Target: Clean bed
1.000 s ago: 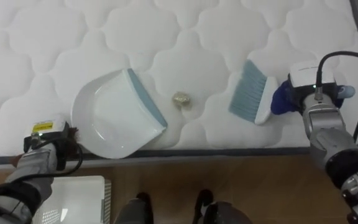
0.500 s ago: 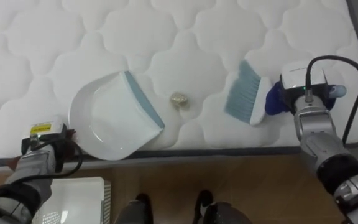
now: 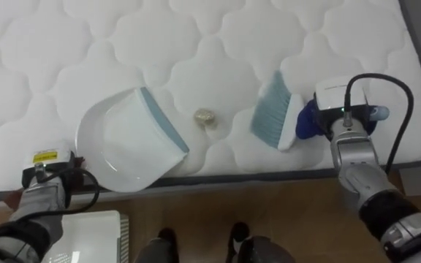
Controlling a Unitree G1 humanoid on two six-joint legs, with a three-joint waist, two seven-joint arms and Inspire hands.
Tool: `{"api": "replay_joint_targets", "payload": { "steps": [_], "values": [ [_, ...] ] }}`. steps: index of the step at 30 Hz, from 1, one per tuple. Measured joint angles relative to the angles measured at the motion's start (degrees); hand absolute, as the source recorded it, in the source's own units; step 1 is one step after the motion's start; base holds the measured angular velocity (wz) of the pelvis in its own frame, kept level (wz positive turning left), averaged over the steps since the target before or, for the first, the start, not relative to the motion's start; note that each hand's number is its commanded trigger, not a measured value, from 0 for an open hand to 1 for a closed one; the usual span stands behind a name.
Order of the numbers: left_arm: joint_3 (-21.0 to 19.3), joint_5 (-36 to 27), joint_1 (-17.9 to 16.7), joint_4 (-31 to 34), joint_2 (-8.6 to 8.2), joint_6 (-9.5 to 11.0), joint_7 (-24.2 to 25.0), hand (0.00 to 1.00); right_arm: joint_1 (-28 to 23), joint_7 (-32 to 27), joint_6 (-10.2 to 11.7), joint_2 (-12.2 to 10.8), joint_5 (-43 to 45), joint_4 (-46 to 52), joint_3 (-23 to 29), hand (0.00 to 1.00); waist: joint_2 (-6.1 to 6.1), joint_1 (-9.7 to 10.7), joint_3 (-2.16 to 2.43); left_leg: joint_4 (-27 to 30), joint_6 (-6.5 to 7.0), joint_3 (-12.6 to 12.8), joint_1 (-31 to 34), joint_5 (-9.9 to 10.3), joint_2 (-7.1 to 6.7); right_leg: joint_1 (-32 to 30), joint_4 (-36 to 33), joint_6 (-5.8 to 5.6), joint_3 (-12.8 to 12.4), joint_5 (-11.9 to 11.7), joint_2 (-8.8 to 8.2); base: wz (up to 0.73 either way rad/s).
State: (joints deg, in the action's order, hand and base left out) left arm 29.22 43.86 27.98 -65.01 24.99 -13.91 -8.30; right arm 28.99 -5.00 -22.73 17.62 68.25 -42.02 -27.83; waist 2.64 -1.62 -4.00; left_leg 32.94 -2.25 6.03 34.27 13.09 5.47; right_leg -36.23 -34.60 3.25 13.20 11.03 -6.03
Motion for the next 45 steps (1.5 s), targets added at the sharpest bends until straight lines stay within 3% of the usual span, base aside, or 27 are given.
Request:
{"api": "replay_joint_targets", "payload": {
  "steps": [5,13,26,29,33,39,45],
  "values": [
    [0.1,0.8,0.0,-0.2,-0.02,0.0,0.0,1.0,0.0,0.9,0.0,-0.7,0.0,1.5,-0.8,1.0,0.01,0.0,0.0,-0.6,-0.02,0.4,-0.7,-0.2,-0.11,0.2,0.1,0.01,-0.4,0.0,0.03,-0.03],
    [0.1,0.9,-0.2,0.0,-0.08,-0.5,0.3,1.0,0.0,1.1,0.0,-4.3,0.0,3.7,-4.0,1.0,0.01,0.0,-0.01,-1.4,-0.17,0.8,-1.0,-0.5,-0.08,0.1,0.9,0.18,-0.4,-0.1,0.05,-0.02],
    [0.1,1.4,-0.4,0.5,-0.04,-0.8,0.3,1.0,-0.5,8.1,-0.9,-4.3,2.1,10.5,-4.8,1.0,0.07,-0.1,-0.01,-1.3,-0.18,0.8,-0.5,-0.5,0.01,-0.3,1.0,0.19,-0.4,-0.1,0.14,0.0],
    [-0.1,1.4,-0.3,0.6,-0.02,-1.1,0.3,1.0,-1.0,10.7,-1.2,-4.4,4.0,14.2,-7.0,1.0,0.1,-0.1,0.01,-1.3,-0.19,0.8,0.0,-0.5,0.01,-0.9,0.8,0.33,-0.4,-0.2,0.18,0.0],
    [-0.1,1.4,-0.4,0.6,-0.07,-1.0,0.2,1.0,-1.0,14.5,-1.0,-6.5,4.5,18.0,-10.2,1.0,0.1,-0.2,0.01,-1.3,-0.18,0.8,0.0,-0.5,0.0,-0.9,0.9,0.32,-0.4,-0.3,0.2,0.0],
    [0.3,1.4,-0.4,0.9,-0.6,-0.6,-0.1,1.0,-1.0,16.3,1.4,-11.0,3.8,18.6,-12.1,1.0,0.03,-1.2,0.06,-1.0,-0.1,0.7,0.3,-0.6,-0.1,-0.9,0.7,0.15,-0.3,-0.4,0.06,0.0],
    [0.1,1.8,-0.5,1.1,-2.04,-0.5,-1.5,1.0,-0.7,18.1,2.2,-12.3,3.2,20.6,-13.1,1.0,-0.14,-3.0,0.39,0.6,0.02,0.4,1.4,-0.5,-0.22,-1.9,-0.5,-0.08,-0.4,-0.2,-0.12,0.04]
  ]
}}
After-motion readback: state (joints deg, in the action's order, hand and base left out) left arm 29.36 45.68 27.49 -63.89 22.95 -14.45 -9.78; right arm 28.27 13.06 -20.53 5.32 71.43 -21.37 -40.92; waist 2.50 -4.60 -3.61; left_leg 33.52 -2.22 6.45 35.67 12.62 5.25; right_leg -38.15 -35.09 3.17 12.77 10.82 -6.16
